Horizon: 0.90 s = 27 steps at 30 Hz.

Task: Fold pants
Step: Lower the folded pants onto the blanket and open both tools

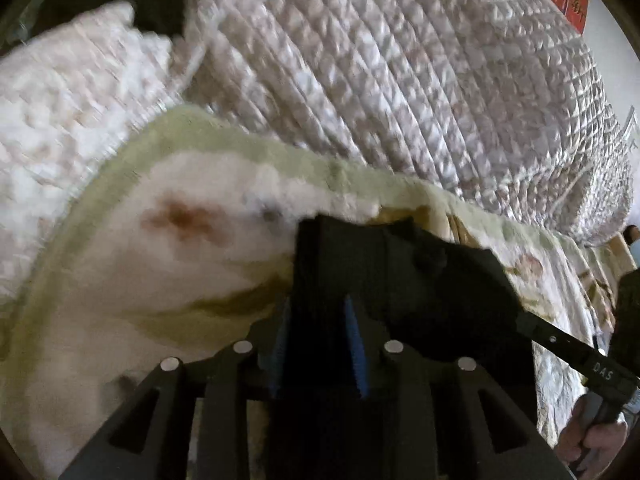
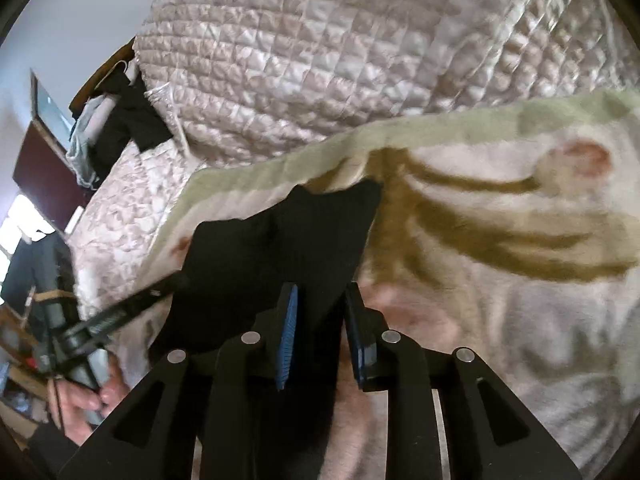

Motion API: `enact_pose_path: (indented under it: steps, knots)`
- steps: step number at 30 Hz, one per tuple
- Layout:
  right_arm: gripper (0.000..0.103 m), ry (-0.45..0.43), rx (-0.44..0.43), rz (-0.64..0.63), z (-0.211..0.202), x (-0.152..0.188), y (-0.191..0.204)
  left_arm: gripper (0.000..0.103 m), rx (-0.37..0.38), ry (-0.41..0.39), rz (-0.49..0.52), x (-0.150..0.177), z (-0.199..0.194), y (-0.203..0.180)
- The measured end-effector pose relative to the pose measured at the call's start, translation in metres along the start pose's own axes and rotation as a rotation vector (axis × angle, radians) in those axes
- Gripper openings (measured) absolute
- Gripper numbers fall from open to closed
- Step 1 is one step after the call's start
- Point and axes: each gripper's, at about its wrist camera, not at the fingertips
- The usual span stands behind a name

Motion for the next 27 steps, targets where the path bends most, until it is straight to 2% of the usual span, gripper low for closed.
enact_pose_path:
  steps: [3, 7, 9, 11, 13, 15, 20, 27]
  knots:
    - [0.024, -0.023, 0.025, -0.053, -0.018, 0.006, 0.016, 0.03, 0.038, -0.034, -0.015, 0.005, -0.021, -0.001]
    - [0.02, 0.0, 0.053, -0.18, -0.029, 0.034, 0.049, 0.03, 0.099, -0.038, 0.046, 0.032, -0.043, -0.016]
    - [0.019, 0.042, 0.065, -0.213, -0.024, 0.048, 0.055, 0.03, 0.095, -0.009, 0.076, 0.047, -0.041, -0.021]
    - [0.019, 0.113, 0.101, -0.255, -0.01, 0.066, 0.056, 0.03, 0.06, 0.033, 0.085, 0.059, -0.031, -0.023]
    - [0.019, 0.111, 0.126, -0.297, -0.009, 0.073, 0.058, 0.03, 0.047, 0.025, 0.115, 0.066, -0.03, -0.025]
    - [0.019, 0.123, 0.132, -0.303, -0.012, 0.07, 0.059, 0.03, 0.039, 0.009, 0.136, 0.067, -0.034, -0.027]
    - [0.019, 0.089, 0.106, -0.29, -0.017, 0.049, 0.055, 0.03, 0.042, 0.006, 0.124, 0.059, -0.036, -0.025]
    - [0.019, 0.048, 0.069, -0.28, 0.009, -0.005, 0.041, 0.03, 0.041, -0.045, 0.154, 0.006, -0.015, -0.042]
Point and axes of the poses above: each gripper's, at about its wrist camera, not at the fingertips, and z roughly the way its jaws point, y to its left, x to its underside, and after that the axes turned 6 degrees about -x, right-handed
